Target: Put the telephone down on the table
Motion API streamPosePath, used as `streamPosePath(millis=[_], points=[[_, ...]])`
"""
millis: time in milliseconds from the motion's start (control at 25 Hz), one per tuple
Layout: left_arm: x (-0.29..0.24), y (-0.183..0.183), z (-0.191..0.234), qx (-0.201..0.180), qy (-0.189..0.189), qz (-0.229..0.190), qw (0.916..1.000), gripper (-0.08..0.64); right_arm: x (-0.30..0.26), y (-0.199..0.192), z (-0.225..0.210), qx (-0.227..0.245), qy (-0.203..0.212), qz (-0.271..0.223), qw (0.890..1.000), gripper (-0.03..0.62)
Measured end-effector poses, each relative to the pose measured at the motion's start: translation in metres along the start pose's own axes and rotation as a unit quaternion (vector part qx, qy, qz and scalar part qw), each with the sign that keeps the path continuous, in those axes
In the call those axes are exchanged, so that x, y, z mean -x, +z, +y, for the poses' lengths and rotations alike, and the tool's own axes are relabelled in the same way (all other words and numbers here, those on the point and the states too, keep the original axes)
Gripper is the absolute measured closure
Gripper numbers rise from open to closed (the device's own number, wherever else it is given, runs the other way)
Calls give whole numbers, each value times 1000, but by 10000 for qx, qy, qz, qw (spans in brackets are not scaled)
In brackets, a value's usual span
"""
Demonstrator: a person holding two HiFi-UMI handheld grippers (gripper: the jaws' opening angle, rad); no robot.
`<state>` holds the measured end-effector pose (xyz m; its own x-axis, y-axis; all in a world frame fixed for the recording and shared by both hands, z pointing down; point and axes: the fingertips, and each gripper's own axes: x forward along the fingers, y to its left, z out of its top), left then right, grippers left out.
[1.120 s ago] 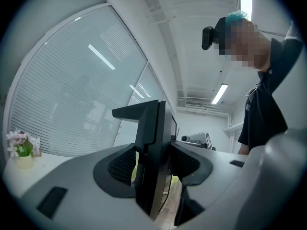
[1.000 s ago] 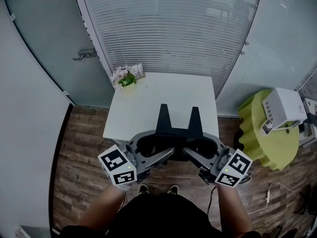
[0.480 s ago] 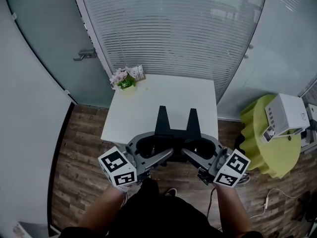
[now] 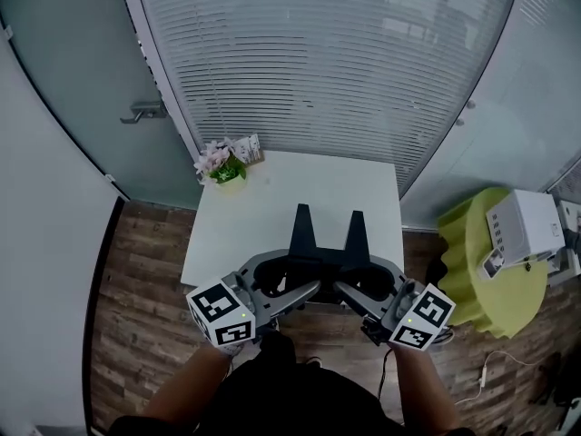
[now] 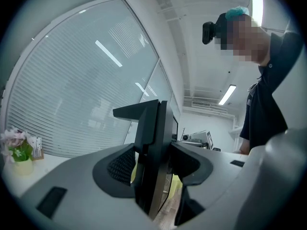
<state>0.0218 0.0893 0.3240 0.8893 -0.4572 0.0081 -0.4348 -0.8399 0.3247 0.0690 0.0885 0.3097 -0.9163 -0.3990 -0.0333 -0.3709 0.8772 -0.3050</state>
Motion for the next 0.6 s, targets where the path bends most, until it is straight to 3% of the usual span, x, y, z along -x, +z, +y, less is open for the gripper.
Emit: streamPosePath(millis=[600], points=[[5,13,112,239,-475,218,9983,334,-87,-6,-67,-119,-534,103,9984,383]])
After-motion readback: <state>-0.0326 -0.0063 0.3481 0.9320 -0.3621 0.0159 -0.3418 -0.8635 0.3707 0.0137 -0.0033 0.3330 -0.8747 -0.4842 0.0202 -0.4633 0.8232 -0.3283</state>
